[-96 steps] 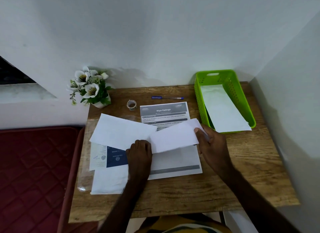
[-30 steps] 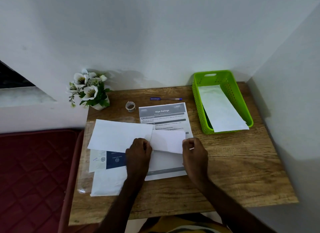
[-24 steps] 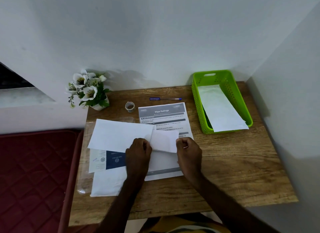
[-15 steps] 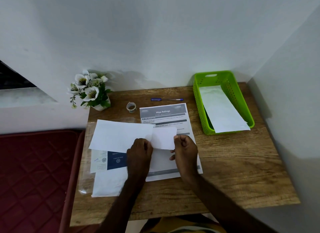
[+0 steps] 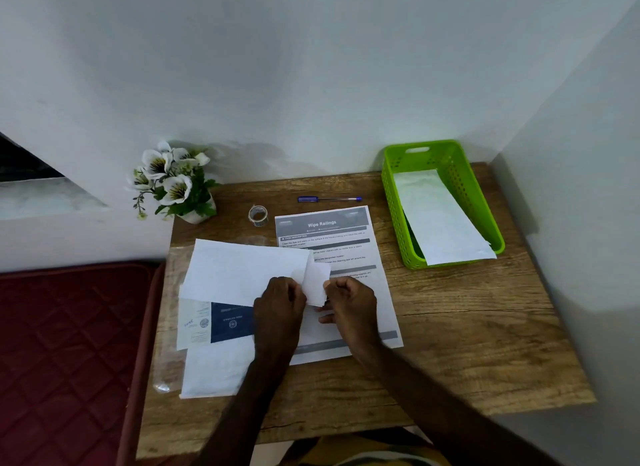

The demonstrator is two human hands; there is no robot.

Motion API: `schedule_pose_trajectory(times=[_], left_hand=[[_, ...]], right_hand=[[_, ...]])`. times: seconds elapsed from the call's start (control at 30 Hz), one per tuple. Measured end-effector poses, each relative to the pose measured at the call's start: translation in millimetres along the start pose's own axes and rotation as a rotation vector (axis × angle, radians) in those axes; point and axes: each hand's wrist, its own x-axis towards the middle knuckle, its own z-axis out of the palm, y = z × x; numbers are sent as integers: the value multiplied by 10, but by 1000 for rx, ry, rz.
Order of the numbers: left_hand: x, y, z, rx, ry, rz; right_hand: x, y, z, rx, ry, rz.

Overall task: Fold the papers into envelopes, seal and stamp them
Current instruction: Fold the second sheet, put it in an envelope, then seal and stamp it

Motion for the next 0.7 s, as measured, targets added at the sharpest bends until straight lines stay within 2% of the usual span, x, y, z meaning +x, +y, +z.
schedule_pose_trajectory(times=[0.23,0.47,0.63,0.7], left_hand=[[-34,43,26,-39,19,55],[-40,92,38,-91,22,60],[-40,59,46,-95,33,68],[-40,57,45,-94,41,77]], right_hand=[[101,73,201,-294,50,-176],[171,59,233,-448,75,-199],[308,71,222,-554,-44,-211],[333,66,193,-524,-76,-239]])
